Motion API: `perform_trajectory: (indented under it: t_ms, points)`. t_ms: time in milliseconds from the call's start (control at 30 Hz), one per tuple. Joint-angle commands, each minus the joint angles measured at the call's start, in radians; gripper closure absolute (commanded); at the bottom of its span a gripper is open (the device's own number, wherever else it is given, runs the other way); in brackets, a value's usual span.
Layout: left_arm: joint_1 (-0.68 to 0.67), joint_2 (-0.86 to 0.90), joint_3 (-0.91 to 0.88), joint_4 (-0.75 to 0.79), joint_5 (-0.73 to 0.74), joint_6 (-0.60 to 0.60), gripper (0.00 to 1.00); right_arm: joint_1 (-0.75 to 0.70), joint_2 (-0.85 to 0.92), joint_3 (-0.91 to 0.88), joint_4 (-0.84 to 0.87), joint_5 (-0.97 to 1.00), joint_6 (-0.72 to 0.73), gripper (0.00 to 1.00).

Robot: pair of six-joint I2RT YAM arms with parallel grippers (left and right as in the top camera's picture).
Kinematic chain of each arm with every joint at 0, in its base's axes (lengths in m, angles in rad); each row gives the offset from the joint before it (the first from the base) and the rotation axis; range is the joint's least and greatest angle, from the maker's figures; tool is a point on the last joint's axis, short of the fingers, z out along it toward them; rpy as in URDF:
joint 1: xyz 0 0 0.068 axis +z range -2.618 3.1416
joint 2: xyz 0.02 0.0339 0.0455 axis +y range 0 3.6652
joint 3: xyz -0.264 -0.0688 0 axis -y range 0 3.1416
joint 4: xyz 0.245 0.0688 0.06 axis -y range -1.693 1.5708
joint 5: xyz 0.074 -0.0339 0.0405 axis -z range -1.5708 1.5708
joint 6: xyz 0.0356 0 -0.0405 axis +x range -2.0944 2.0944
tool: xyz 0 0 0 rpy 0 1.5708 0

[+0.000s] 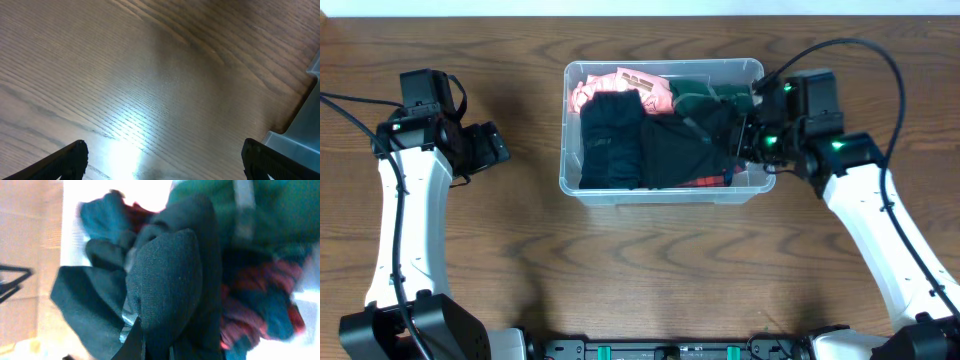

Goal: Pack container
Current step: 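Place the dark garment into the bin's right side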

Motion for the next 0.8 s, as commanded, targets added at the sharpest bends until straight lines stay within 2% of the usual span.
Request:
perform_trajectory:
  t_ms: [0, 167, 200, 233, 267, 333, 400, 467, 567, 633, 700, 767]
  points:
    - [0.004, 0.006, 0.001, -0.002, -0.004, -0.010, 0.02, 0.014, -0.009, 0.003, -0.030, 0.121, 0.065, 0.99]
    - [0.004, 0.006, 0.001, -0.002, -0.004, -0.010, 0.02, 0.014, -0.009, 0.003, -0.093, 0.220, 0.069, 0.99]
    - [0.004, 0.006, 0.001, -0.002, -0.004, -0.010, 0.02, 0.014, -0.009, 0.003, -0.097, 0.233, 0.066, 0.96]
    - [0.004, 0.006, 0.001, -0.002, -0.004, -0.010, 0.02, 0.013, -0.009, 0.003, -0.098, 0.245, 0.056, 0.85]
    - [0.004, 0.006, 0.001, -0.002, -0.004, -0.010, 0.02, 0.012, -0.009, 0.003, -0.094, 0.246, 0.035, 0.67]
    - [0.004, 0.006, 0.001, -0.002, -0.004, -0.010, 0.02, 0.008, -0.010, 0.003, -0.077, 0.245, -0.021, 0.36]
    - [0.004, 0.006, 0.001, -0.002, -0.004, -0.010, 0.02, 0.008, -0.017, 0.006, -0.053, 0.245, -0.091, 0.25]
    - [0.004, 0.006, 0.001, -0.002, -0.004, -0.010, 0.02, 0.006, -0.029, 0.016, -0.029, 0.245, -0.136, 0.21]
    - [0.004, 0.006, 0.001, -0.002, -0.004, -0.010, 0.02, 0.002, -0.056, 0.052, 0.011, 0.245, -0.205, 0.23]
    - [0.004, 0.006, 0.001, -0.002, -0.004, -0.010, 0.02, 0.003, -0.067, 0.085, 0.025, 0.242, -0.240, 0.32]
    - [0.004, 0.006, 0.001, -0.002, -0.004, -0.010, 0.02, 0.008, -0.069, 0.109, 0.034, 0.223, -0.265, 0.50]
    - [0.004, 0.006, 0.001, -0.002, -0.004, -0.010, 0.02, 0.021, -0.068, 0.116, 0.044, 0.191, -0.267, 0.73]
